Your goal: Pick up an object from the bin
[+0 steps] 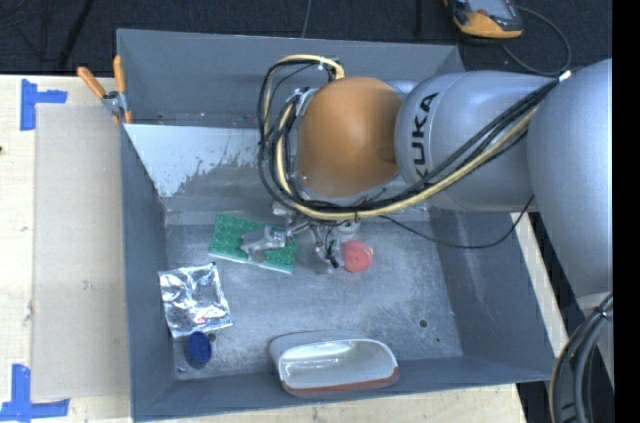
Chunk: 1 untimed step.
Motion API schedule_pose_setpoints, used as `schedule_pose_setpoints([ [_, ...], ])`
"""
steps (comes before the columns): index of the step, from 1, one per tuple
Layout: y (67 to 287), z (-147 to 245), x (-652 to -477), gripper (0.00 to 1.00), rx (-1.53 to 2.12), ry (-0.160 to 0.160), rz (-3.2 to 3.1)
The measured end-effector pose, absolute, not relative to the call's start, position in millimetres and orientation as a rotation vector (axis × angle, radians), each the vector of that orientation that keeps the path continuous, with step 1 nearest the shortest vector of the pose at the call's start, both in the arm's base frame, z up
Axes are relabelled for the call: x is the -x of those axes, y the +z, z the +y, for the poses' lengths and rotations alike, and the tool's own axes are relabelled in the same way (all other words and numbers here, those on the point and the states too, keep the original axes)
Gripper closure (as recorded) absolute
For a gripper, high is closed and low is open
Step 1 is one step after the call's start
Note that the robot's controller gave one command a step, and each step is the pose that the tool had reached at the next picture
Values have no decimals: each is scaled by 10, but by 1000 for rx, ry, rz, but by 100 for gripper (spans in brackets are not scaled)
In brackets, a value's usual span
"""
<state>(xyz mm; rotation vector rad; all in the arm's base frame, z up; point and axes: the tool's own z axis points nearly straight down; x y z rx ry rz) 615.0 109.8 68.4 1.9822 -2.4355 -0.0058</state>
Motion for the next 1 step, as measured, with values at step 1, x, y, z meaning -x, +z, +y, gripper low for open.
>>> schedule_pose_setpoints([
  [1,749,1107,-6163,100,-1982,-4,-2441],
])
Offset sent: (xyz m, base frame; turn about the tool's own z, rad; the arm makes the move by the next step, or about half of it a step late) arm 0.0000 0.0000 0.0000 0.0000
